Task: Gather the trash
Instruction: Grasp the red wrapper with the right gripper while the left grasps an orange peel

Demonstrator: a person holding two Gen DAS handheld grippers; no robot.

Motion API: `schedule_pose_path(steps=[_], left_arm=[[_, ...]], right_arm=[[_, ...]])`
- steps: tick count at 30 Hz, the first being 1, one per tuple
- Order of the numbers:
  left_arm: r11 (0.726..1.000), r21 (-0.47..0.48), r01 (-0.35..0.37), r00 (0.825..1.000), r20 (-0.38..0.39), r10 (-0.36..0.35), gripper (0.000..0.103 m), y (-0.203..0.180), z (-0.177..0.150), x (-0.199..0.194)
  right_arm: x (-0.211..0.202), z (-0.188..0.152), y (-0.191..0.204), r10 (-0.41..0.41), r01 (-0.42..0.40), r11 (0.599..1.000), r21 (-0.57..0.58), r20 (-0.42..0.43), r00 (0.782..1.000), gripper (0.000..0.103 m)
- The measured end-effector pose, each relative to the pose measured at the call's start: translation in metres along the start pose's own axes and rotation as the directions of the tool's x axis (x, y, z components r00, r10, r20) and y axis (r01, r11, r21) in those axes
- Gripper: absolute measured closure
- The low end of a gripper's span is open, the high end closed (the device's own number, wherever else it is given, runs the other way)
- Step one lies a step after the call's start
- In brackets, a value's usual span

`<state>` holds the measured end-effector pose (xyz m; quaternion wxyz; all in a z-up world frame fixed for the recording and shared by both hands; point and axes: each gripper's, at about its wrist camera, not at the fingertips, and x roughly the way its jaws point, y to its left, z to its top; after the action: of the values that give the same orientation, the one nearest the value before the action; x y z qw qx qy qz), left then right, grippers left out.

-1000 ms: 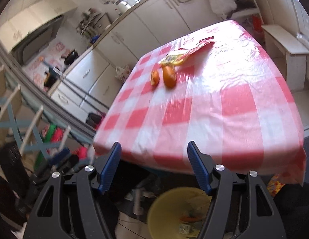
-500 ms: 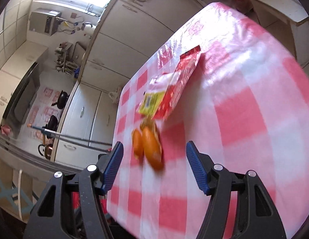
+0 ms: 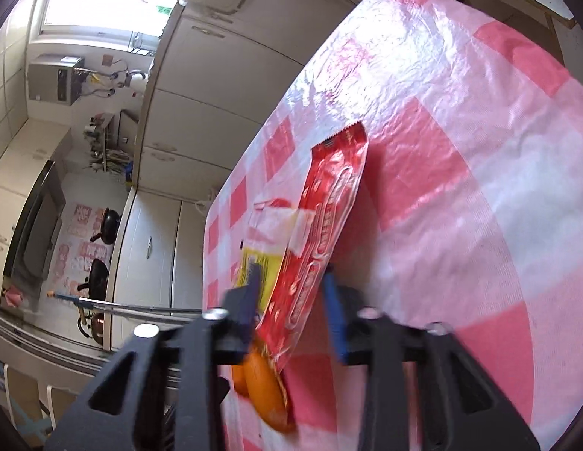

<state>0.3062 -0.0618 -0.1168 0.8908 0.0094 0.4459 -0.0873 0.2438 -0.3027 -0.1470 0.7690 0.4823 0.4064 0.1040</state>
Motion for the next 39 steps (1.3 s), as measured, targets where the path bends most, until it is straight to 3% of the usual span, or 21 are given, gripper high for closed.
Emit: schedule_pose_path(steps=[2, 4, 6, 7, 15, 25, 31, 39], left_arm=[[1.0, 0.006, 0.007, 1.0, -0.019, -0.007, 0.049, -0.002, 0.003, 0.011], [0.998, -0.001, 0.058, 0.998, -0.034, -0.058, 0.073, -0.002, 0.004, 0.018], [0.997, 0.01, 0.078, 0.996, -0.034, -0.077, 0.086, -0.005, 0.004, 0.017], [0.997, 0.02, 0.072, 0.997, -0.031, -0.072, 0.088, -0.007, 0.004, 0.014], [0.996, 0.017, 0.087, 0.996, 0.015, -0.087, 0.09, 0.01, -0.02, -0.029], [0.997, 0.047, 0.059, 0.995, 0.075, -0.062, 0.09, 0.015, -0.06, -0.103], [0.996, 0.076, 0.047, 0.993, 0.103, -0.054, 0.09, 0.008, -0.084, -0.135], [0.996, 0.074, 0.053, 0.992, 0.111, -0.061, 0.09, 0.008, -0.104, -0.157]], right_arm=[[-0.001, 0.001, 0.0, -0.011, 0.011, 1.0, -0.014, 0.004, 1.0, 0.098], [-0.004, -0.001, 0.002, -0.006, 0.006, 0.999, -0.037, 0.009, 1.0, 0.101], [-0.013, -0.001, 0.007, 0.005, -0.004, 0.998, -0.064, 0.021, 1.0, 0.101], [-0.019, -0.002, 0.009, 0.013, -0.011, 0.997, -0.072, 0.03, 0.999, 0.101], [-0.046, -0.023, 0.033, 0.083, -0.079, 0.984, -0.157, 0.022, 0.996, 0.101], [-0.094, -0.093, 0.032, 0.167, -0.173, 0.96, -0.222, -0.043, 0.985, 0.101], [-0.116, -0.125, 0.033, 0.161, -0.166, 0.949, -0.269, -0.042, 0.986, 0.101], [-0.131, -0.142, 0.034, 0.167, -0.167, 0.942, -0.29, -0.027, 0.986, 0.102]])
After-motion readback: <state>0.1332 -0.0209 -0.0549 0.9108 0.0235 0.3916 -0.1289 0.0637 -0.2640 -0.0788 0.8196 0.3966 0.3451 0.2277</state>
